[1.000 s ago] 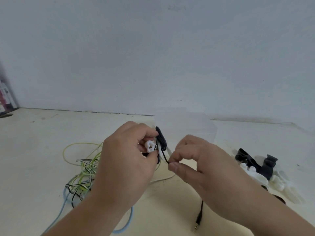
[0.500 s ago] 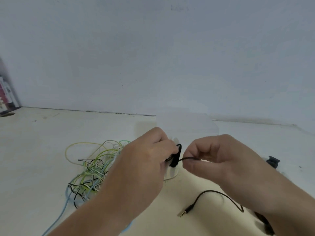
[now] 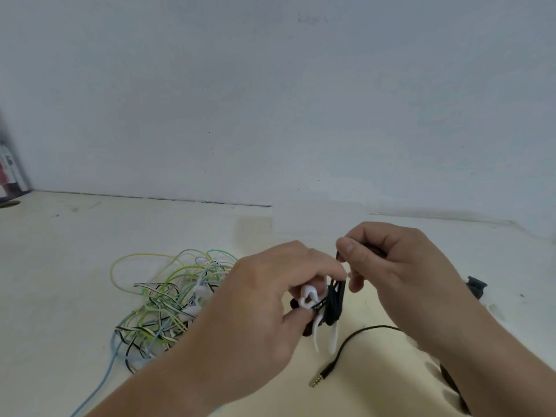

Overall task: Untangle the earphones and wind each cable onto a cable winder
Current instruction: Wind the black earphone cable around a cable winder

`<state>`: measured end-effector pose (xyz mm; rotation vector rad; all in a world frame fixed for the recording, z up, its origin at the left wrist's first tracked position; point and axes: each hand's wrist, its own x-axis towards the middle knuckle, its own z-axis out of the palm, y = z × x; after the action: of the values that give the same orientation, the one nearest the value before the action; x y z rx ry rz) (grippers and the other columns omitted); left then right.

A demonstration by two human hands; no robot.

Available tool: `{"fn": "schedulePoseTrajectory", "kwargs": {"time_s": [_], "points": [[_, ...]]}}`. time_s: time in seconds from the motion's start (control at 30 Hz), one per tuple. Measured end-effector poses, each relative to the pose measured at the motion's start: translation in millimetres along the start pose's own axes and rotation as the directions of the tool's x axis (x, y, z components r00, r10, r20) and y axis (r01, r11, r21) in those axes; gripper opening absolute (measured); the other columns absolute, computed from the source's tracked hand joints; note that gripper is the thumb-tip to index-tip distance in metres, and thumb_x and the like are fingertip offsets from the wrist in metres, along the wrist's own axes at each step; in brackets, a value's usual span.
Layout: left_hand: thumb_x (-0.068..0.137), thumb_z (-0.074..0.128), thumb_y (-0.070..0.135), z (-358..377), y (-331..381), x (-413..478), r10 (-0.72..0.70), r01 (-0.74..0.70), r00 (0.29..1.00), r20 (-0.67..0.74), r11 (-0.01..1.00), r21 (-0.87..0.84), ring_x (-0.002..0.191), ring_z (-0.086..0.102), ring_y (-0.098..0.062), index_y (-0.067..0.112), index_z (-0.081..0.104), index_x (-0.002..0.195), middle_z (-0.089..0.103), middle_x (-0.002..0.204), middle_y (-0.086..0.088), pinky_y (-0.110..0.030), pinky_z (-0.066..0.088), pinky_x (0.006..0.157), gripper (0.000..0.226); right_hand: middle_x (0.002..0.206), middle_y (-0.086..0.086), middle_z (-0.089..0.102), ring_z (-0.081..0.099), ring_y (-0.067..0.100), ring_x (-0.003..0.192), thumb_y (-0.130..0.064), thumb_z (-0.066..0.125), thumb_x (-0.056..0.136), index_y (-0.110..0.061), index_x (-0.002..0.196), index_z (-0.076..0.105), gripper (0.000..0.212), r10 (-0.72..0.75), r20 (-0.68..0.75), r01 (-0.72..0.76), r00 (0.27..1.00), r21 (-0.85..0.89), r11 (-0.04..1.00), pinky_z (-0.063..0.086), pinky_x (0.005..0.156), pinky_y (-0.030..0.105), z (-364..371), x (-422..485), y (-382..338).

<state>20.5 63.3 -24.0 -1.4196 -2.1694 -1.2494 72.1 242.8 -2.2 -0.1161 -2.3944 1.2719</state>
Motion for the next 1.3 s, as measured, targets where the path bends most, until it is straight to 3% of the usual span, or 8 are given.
{"fn": "schedulePoseTrajectory", "kwargs": {"time_s": [0.13,0.33,0.5,0.67,0.83,0.93,1.1,1.3], "points": [[0.07,0.065,-0.009,2,-2,0,-0.022,0.008,0.996,-0.084,0.987,-0.16,0.09,0.067,-0.021,0.027,0.074,0.103,0.065,0.092,0.008,-0.033,0.058,0.079,0.05,0.056,0.007,0.061,0.056,0.011,0.051,-0.039,0.056,0.095,-0.016,0.068,0.066,0.037,0.136,0.149,-0.14,0.979,0.02,0.99,0.05,0.068,0.039,1,4,10],[0.067,0.072,-0.006,-2,-3,4,-0.185,0.094,0.949,-0.255,0.938,-0.333,0.085,0.072,-0.022,0.025,0.076,0.088,0.071,0.088,0.003,-0.026,0.06,0.077,0.038,0.051,-0.006,0.033,0.029,0.011,0.045,-0.037,0.052,0.099,-0.015,0.07,0.069,0.04,0.163,0.425,-0.244,0.891,0.143,0.959,0.043,0.061,0.035,10,1,11],[0.069,0.076,-0.018,-14,-11,6,-0.436,0.271,0.822,-0.367,0.865,-0.421,0.071,0.074,-0.015,0.024,0.077,0.082,0.076,0.076,-0.002,-0.018,0.055,0.067,0.044,0.055,-0.007,0.044,0.037,0.014,0.046,-0.023,0.068,0.09,-0.018,0.085,0.073,0.009,0.142,0.305,-0.228,0.942,0.267,0.936,0.042,0.061,0.035,4,4,17],[0.068,0.079,-0.013,-25,-13,8,-0.484,0.295,0.736,-0.473,0.859,-0.419,0.06,0.069,-0.008,0.023,0.074,0.08,0.074,0.069,-0.001,-0.011,0.051,0.061,0.038,0.07,0.011,0.066,0.055,0.018,0.057,-0.025,0.064,0.093,-0.024,0.074,0.073,0.021,0.095,0.189,-0.117,0.977,0.108,0.987,0.048,0.07,0.034,-4,4,12],[0.07,0.08,-0.011,-28,-14,7,-0.476,0.315,0.695,-0.539,0.875,-0.367,0.065,0.072,-0.008,0.019,0.074,0.085,0.075,0.075,-0.003,-0.009,0.051,0.061,0.034,0.038,-0.018,0.046,0.034,0.004,0.035,-0.031,0.052,0.1,-0.017,0.078,0.072,0.033,0.127,0.187,-0.121,0.974,-0.044,0.992,0.031,0.041,0.011,-18,4,10],[0.071,0.079,-0.012,-27,-14,6,-0.469,0.324,0.696,-0.543,0.881,-0.346,0.066,0.072,-0.009,0.021,0.074,0.084,0.075,0.074,-0.001,-0.009,0.051,0.062,0.037,0.064,-0.008,0.064,0.052,0.024,0.064,-0.037,0.053,0.097,-0.018,0.071,0.073,0.038,0.12,0.241,-0.13,0.963,0.027,0.991,0.053,0.078,0.037,-24,5,10],[0.07,0.078,-0.014,-24,-10,7,-0.458,0.295,0.734,-0.501,0.88,-0.372,0.068,0.074,-0.012,0.023,0.073,0.082,0.076,0.074,0.0,-0.012,0.053,0.064,0.039,0.055,-0.005,0.062,0.058,0.01,0.059,-0.039,0.053,0.098,-0.02,0.064,0.072,0.044,0.209,0.243,-0.179,0.947,-0.136,0.974,0.039,0.058,0.02,-22,8,11],[0.062,0.084,-0.011,-23,-5,7,-0.422,0.233,0.808,-0.412,0.87,-0.435,0.069,0.074,-0.015,0.02,0.076,0.081,0.076,0.074,-0.001,-0.017,0.055,0.064,0.037,0.075,-0.008,0.071,0.055,0.006,0.047,-0.016,0.062,0.094,-0.032,0.092,0.07,0.018,0.177,-0.084,-0.193,0.981,-0.251,0.949,0.038,0.041,0.01,-23,15,25]]}}
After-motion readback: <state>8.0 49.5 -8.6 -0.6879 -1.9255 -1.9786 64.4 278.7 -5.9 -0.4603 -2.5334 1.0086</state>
